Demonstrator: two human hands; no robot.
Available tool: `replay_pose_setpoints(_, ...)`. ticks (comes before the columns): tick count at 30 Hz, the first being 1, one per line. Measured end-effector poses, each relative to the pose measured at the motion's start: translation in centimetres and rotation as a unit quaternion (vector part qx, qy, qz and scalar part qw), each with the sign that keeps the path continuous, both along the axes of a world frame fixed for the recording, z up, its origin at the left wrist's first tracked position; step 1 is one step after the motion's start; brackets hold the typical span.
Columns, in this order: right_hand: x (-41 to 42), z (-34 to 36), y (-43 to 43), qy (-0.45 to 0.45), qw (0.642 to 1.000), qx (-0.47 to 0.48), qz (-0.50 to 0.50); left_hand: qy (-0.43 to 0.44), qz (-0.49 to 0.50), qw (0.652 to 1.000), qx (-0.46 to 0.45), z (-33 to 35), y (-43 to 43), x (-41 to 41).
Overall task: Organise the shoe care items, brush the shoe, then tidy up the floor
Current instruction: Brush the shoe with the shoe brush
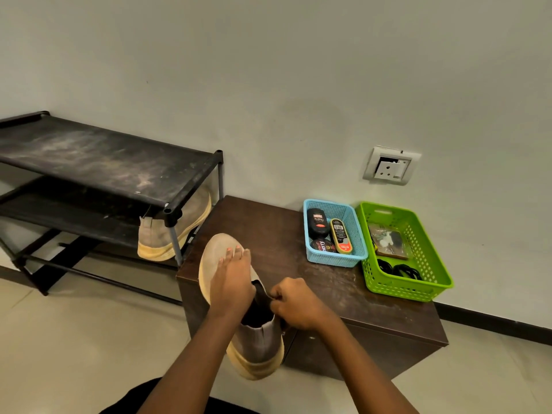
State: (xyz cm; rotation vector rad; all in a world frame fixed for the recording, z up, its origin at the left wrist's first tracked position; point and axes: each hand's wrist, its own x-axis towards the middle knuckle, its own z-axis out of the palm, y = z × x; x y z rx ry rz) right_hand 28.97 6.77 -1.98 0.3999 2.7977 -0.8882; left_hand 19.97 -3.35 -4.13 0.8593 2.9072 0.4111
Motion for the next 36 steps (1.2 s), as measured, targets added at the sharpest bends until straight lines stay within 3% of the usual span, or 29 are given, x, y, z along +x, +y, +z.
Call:
replay_pose_setpoints(4, -0.1, -0.4, -1.1, 0.022, 1.000, -0.007, -0.002, -0.013, 0.028, 0.999, -0.008, 0.0, -0.1, -0.1)
replay_pose_setpoints(11, 0.5, -0.6, -1.1, 0.095, 0.987, -0.048, -0.118, 0.002, 0.001, 0.989, 0.150, 1.7, 0.3, 0.5)
replay_pose_setpoints(15, 0.5, -0.9, -1.0, 0.106, 0.985, -0.027, -0.133, -0.018, 0.011, 0.986, 0.165, 1.5, 0.1, 0.0)
replay_pose_setpoints(22, -0.6, -0.8, 3.6, 0.053, 0.990, 0.050, -0.124, -0.067, -0.216, 0.972, 0.065, 1.1, 1.1, 0.8)
replay_pose_setpoints(24, -0.5, -1.1, 4.5, 0.080, 0.986, 0.004, -0.145, -0.081, -0.222, 0.970, 0.057, 0.7, 1.3, 1.1)
replay_pose_setpoints(27, 0.1, -1.7, 5.1, 0.101, 0.958, -0.142, -0.228, -0.045, -0.212, 0.975, 0.048, 0.3, 1.5, 0.8)
replay_pose_setpoints(29, 1.1, -2.0, 5.6, 0.059, 0.940, -0.213, -0.260, -0.024, -0.224, 0.974, 0.035, 0.3, 1.9, 0.6)
replay_pose_setpoints(33, 4.2, -2.9, 6.8, -0.131, 0.968, -0.152, -0.151, 0.026, -0.274, 0.961, 0.032, 0.1, 2.5, 1.2)
replay_pose_setpoints(36, 4.6, -3.8, 5.7, -0.148, 0.970, -0.154, -0.119, 0.065, -0.230, 0.956, 0.170, 0.2, 2.8, 1.8)
